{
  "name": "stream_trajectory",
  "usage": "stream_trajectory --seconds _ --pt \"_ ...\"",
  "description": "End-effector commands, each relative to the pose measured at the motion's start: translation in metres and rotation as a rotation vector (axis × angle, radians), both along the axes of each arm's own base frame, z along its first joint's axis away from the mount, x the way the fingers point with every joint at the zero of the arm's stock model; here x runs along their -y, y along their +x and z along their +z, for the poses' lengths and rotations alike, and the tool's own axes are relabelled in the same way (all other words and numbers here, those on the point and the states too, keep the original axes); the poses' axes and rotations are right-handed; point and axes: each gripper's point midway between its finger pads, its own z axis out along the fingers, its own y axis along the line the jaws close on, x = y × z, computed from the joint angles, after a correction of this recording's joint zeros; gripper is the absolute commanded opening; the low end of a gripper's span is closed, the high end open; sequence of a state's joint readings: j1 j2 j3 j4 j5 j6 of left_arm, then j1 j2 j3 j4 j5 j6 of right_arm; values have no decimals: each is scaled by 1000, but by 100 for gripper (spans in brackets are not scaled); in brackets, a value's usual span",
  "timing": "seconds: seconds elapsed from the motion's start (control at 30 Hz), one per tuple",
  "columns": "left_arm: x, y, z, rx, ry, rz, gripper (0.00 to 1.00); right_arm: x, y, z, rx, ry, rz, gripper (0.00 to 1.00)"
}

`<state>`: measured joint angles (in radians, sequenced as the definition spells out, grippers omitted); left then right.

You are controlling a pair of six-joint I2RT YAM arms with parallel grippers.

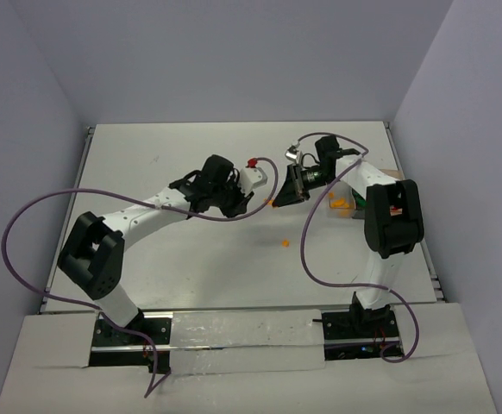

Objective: Sort the legos into containers by color

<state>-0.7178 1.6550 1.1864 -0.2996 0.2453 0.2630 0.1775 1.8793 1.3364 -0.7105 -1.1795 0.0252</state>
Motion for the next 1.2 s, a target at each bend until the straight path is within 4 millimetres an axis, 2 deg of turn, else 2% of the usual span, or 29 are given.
stream_trajectory --seconds 0.0,0.07,0.1,0.13,0.17,0.27,0.3,0.4,0.5,0.57,0.73,0.93,1.07,1.17 --pt "11 -13 24 -86 -121 -52 0 32 25 23 152 -63 -77 0" --pt "13 -13 24 -110 -125 -52 0 56 34 28 210 -127 -134 0" --pt "15 -12 25 -117 -128 -52 0 58 34 34 232 -129 -140 0" --pt "16 -12 26 -126 -133 -44 0 72 37 34 254 -168 -164 0" --pt "18 -9 29 -124 -136 -35 0 95 41 38 277 -209 -210 0" --pt "21 0 34 -100 -137 -21 0 137 46 49 328 -286 -283 0" --pt "23 5 39 -78 -138 -11 0 160 48 51 337 -333 -325 0" --pt "24 16 40 -63 -119 14 0 210 49 53 361 -458 -393 0" --pt "28 22 42 -72 -115 21 0 243 52 51 365 -562 -429 0" --pt "31 23 45 -90 -134 17 0 249 55 49 364 -589 -419 0" --pt "36 25 57 -167 -222 15 0 241 64 40 340 -576 -397 0" --pt "28 40 80 -278 -355 95 0 237 76 6 296 -634 -378 1" --pt "28 44 93 -261 -399 122 0 235 82 -18 269 -681 -370 8" --pt "27 46 95 -249 -406 134 0 232 85 -27 273 -710 -358 24"
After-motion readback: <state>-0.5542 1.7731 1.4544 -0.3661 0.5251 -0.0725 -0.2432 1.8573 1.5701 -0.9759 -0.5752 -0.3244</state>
